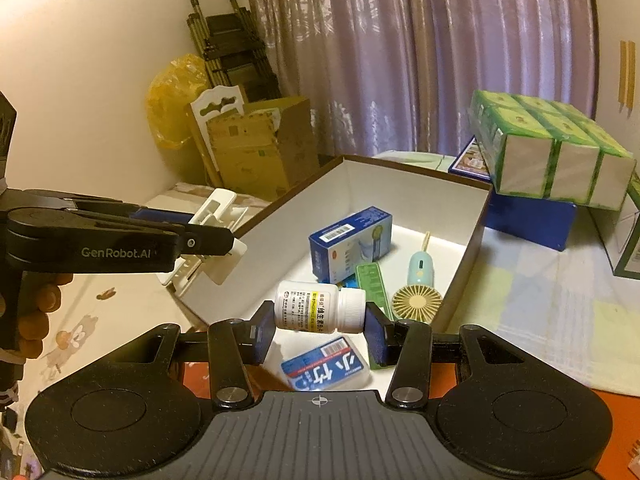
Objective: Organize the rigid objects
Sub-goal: 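Open both tools over the shoebox to drop the clip holder and pill bottle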
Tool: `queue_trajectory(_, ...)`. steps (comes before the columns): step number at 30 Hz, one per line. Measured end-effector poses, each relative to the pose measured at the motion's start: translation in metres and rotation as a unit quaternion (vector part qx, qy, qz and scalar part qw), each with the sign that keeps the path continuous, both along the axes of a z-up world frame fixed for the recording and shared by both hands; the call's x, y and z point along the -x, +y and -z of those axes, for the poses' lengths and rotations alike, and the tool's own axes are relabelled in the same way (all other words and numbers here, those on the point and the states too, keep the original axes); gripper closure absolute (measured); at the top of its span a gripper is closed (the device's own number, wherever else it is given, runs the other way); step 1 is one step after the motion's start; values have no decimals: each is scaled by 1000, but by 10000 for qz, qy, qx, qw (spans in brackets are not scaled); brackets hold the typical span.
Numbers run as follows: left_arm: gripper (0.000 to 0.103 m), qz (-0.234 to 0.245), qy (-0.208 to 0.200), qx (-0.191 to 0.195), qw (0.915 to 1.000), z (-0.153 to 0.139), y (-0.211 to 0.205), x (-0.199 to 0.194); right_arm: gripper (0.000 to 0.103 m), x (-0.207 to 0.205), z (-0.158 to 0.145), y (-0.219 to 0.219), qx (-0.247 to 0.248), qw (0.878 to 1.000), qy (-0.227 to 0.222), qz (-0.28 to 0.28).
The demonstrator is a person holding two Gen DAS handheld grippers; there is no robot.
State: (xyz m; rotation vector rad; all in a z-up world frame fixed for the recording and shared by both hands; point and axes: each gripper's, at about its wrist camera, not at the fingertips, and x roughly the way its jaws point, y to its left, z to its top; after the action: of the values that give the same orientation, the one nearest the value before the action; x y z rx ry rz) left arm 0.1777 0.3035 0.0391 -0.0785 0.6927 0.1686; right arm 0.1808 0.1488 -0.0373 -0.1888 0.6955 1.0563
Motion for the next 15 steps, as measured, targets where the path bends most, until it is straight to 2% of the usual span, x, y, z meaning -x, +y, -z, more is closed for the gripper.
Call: queue_trajectory(15, 67, 189, 635, -30, 9978, 38, 31, -47, 59, -25, 29, 44, 428, 9990, 124, 50)
